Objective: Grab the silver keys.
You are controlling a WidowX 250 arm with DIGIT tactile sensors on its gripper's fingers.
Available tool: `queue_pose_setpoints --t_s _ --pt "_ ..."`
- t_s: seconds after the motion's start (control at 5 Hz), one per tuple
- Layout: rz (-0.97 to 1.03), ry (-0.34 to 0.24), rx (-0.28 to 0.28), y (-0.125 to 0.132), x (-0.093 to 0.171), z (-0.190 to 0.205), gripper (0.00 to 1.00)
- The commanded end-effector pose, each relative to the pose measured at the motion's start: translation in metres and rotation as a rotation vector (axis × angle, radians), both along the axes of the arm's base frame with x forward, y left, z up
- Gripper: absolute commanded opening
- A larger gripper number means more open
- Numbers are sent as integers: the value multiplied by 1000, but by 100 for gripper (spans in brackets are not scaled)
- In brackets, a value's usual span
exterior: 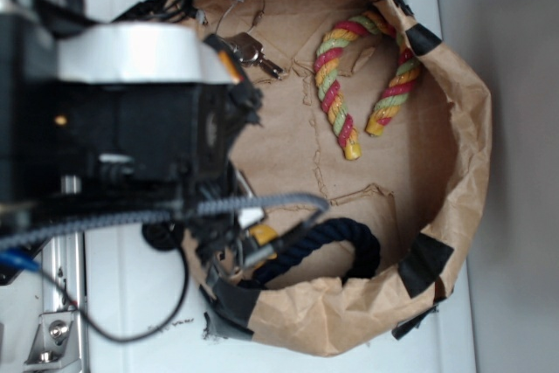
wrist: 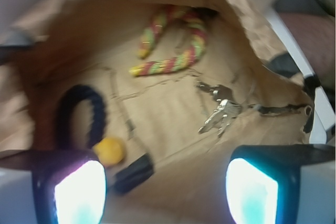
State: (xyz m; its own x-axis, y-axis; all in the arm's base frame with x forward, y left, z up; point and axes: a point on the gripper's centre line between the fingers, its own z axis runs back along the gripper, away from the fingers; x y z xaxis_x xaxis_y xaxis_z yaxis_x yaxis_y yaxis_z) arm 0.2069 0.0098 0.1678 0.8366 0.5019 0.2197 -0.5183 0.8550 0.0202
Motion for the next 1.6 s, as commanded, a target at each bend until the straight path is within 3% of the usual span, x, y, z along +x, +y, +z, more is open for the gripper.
queue_pose_setpoints --t_s 0.0,0.6,1.4 --pt "183 -78 16 13 32 -28 100" --pt "287 -32 105 33 37 -81 100" --pt "279 53 66 59 25 -77 100"
